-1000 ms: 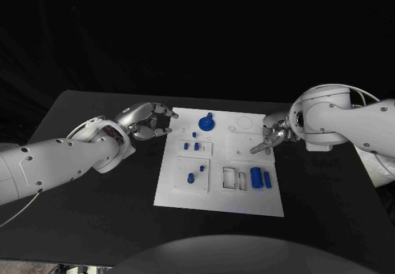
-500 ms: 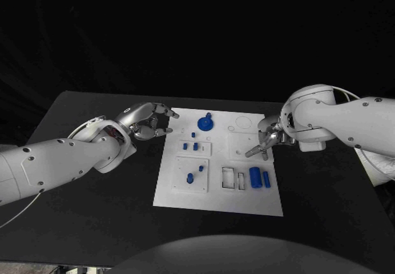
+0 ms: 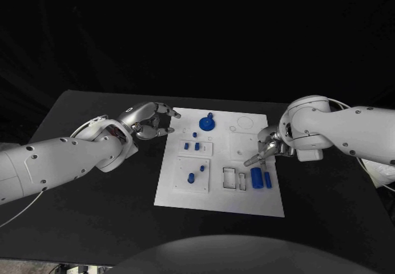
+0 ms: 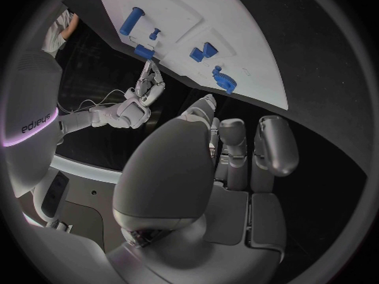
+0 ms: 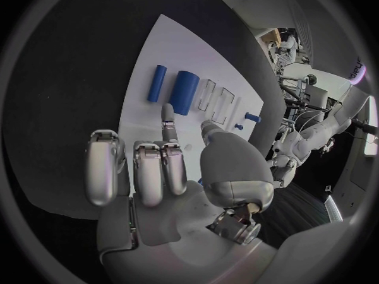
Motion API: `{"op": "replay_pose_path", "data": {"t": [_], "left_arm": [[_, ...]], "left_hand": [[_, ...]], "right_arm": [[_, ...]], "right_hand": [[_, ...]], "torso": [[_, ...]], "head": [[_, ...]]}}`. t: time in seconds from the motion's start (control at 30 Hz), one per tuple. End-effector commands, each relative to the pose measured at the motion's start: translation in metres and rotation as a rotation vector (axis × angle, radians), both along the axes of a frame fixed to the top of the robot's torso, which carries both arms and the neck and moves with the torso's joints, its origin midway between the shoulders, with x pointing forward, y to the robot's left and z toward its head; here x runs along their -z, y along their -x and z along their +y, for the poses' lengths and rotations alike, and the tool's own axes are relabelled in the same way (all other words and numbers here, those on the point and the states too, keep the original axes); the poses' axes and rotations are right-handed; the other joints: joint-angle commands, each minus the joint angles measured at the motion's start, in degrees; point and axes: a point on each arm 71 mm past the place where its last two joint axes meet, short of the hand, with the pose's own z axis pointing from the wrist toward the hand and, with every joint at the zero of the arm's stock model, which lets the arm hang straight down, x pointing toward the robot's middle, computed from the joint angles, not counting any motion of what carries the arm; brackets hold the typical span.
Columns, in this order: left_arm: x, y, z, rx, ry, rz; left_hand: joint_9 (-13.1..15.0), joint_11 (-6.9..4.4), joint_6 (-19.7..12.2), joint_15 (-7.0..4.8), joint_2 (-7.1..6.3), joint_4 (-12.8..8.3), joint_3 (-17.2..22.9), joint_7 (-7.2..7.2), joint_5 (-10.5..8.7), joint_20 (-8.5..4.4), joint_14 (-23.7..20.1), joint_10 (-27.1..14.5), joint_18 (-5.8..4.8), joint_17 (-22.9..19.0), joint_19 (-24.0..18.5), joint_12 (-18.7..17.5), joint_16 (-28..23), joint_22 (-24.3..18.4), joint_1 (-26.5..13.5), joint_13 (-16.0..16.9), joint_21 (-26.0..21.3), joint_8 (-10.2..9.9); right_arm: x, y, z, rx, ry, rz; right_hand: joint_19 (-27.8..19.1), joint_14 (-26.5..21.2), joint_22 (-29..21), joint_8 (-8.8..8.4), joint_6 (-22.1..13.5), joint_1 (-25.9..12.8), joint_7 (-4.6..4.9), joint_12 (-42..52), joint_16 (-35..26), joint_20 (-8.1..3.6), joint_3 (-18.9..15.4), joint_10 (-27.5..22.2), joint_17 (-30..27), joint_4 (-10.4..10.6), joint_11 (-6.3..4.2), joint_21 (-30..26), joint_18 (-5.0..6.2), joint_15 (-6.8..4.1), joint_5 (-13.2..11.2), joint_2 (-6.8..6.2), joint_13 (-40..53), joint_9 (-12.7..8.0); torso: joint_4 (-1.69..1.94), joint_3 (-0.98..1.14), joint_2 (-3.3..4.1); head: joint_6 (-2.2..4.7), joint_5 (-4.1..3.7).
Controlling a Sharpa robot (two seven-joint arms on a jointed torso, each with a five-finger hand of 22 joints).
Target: Assemble the parts on the task board
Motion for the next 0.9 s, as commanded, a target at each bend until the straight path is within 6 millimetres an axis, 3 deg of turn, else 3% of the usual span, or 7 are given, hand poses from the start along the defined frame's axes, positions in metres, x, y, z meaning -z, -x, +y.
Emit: {"op": "replay_pose_path", "data": {"t": [0.03, 0.4, 0.73, 0.9], "left_arm": [[0.000, 0.000, -0.001, 0.002, 0.002, 0.009], [0.000, 0.000, -0.002, 0.001, 0.001, 0.014], [0.001, 0.000, -0.002, 0.000, -0.002, 0.019], [0.001, -0.001, -0.003, 0.001, -0.004, 0.021]], "left_hand": [[0.05, 0.12, 0.20, 0.10, -0.06, -0.01, 0.42, 0.28, 0.35, 0.25, 0.23, 0.47, 0.27, 0.05, 0.00, 0.27, 0.19, 9.47, 0.26, 0.07, 0.18, 0.22], [0.04, 0.17, 0.19, 0.11, -0.09, 0.00, 0.42, 0.29, 0.34, 0.26, 0.21, 0.49, 0.27, -0.02, 0.00, 0.28, 0.16, 9.47, 0.22, 0.06, 0.19, 0.19], [0.03, 0.25, 0.18, 0.13, -0.11, 0.01, 0.42, 0.29, 0.34, 0.27, 0.21, 0.52, 0.26, -0.03, 0.00, 0.28, 0.17, 9.47, 0.18, 0.06, 0.19, 0.17], [0.03, 0.25, 0.18, 0.13, -0.11, 0.01, 0.42, 0.29, 0.34, 0.27, 0.21, 0.52, 0.26, -0.03, 0.00, 0.28, 0.17, 9.47, 0.18, 0.06, 0.19, 0.17]], "right_arm": [[0.003, 0.001, 0.000, 0.006, 0.000, 0.010], [0.005, 0.001, 0.000, 0.028, -0.018, 0.004], [0.011, 0.002, 0.000, 0.027, -0.012, 0.014], [0.013, 0.003, -0.001, 0.025, -0.004, 0.013]], "right_hand": [[-0.43, 5.98, 10.92, -0.53, -0.55, 0.57, 0.05, 0.21, 0.20, 0.09, 0.01, 6.05, 15.08, -0.55, 0.05, -0.47, 0.08, 0.22, 0.56, 0.22, 15.07, -0.19], [-0.73, 5.98, 10.70, -1.71, 0.12, 1.49, 0.18, 0.21, 0.20, 0.36, 0.59, 6.05, 15.08, -2.48, 0.21, -1.35, 0.25, 0.43, 5.37, 0.81, 15.07, -0.83], [-1.08, 5.98, 10.47, -2.33, 0.55, 2.49, 0.10, 0.21, 0.20, 0.33, 1.29, 6.05, 15.08, -4.24, 0.15, -2.24, 0.43, 0.37, 8.37, 0.91, 15.07, -0.98], [-1.32, 5.98, 10.31, -2.49, 0.57, 2.98, 0.10, 0.21, 0.20, 0.32, 1.44, 6.05, 15.08, -4.97, 0.14, -2.76, 0.54, 0.36, 8.73, 0.60, 15.07, -0.95]], "torso": [[-0.01, -0.05, -0.05], [-0.03, -0.08, -0.07], [-0.02, -0.10, -0.07], [-0.01, -0.11, -0.05]], "head": [[0.00, 0.01], [0.00, 0.01], [0.00, 0.07], [0.00, 0.04]]}}
